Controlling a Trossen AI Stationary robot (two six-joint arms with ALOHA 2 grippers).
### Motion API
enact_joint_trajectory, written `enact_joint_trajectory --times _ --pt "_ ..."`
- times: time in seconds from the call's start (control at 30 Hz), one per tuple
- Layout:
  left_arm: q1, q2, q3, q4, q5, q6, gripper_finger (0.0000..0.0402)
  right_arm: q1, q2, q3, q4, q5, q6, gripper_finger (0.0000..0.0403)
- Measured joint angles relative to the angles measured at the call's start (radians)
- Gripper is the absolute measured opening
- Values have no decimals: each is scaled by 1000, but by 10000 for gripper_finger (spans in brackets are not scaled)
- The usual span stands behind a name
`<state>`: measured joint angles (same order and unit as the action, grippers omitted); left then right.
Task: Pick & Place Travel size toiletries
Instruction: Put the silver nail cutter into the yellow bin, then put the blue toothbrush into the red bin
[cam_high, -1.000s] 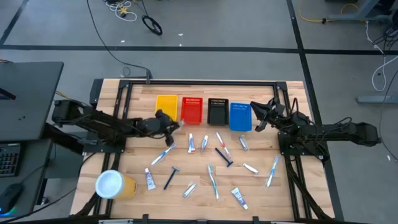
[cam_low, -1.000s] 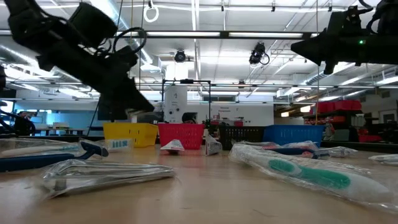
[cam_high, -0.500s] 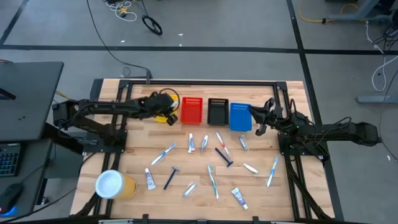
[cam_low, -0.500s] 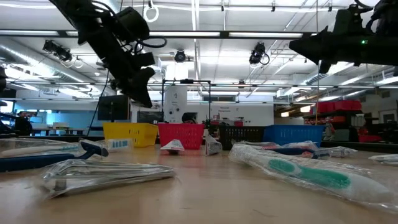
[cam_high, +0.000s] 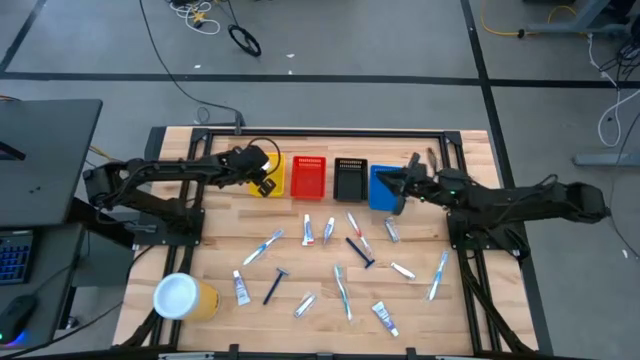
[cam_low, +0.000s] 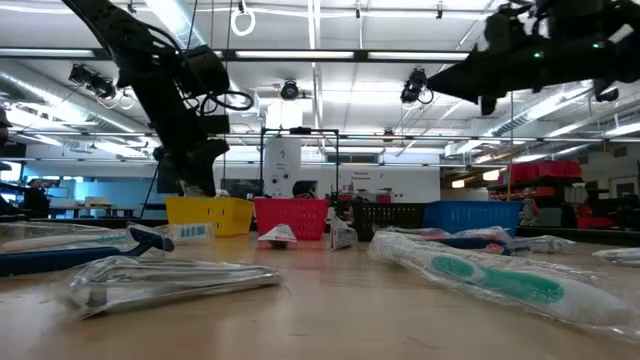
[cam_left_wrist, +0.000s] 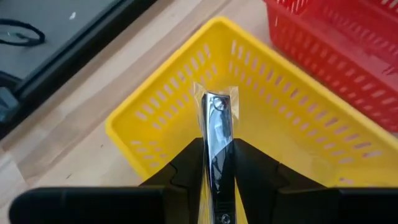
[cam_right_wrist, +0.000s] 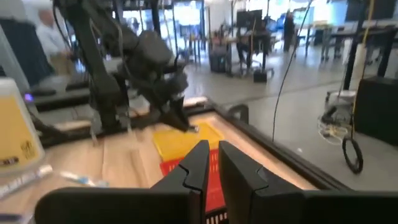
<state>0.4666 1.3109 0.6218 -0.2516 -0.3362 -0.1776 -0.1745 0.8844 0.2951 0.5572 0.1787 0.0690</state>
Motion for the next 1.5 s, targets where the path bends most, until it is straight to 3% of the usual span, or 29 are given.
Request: enact_joint_trajectory --times 0.17,0.33,0.63,0.97,1.17,1.5 --pt "22 0 -36 108 58 63 92 0 187 91 -3 0 -51 45" --pt "39 0 -38 111 80 92 93 0 351 208 -76 -32 -92 45" --pt "50 0 -38 121 131 132 109 -3 532 356 -224 -88 -129 45" --pt "49 0 -38 145 120 126 163 -2 569 374 -104 -137 -162 45" --pt "16 -5 2 155 158 96 165 -2 569 374 -140 -141 -164 45" --pt "-70 -5 95 263 208 169 164 -10 585 375 -164 -284 -156 45"
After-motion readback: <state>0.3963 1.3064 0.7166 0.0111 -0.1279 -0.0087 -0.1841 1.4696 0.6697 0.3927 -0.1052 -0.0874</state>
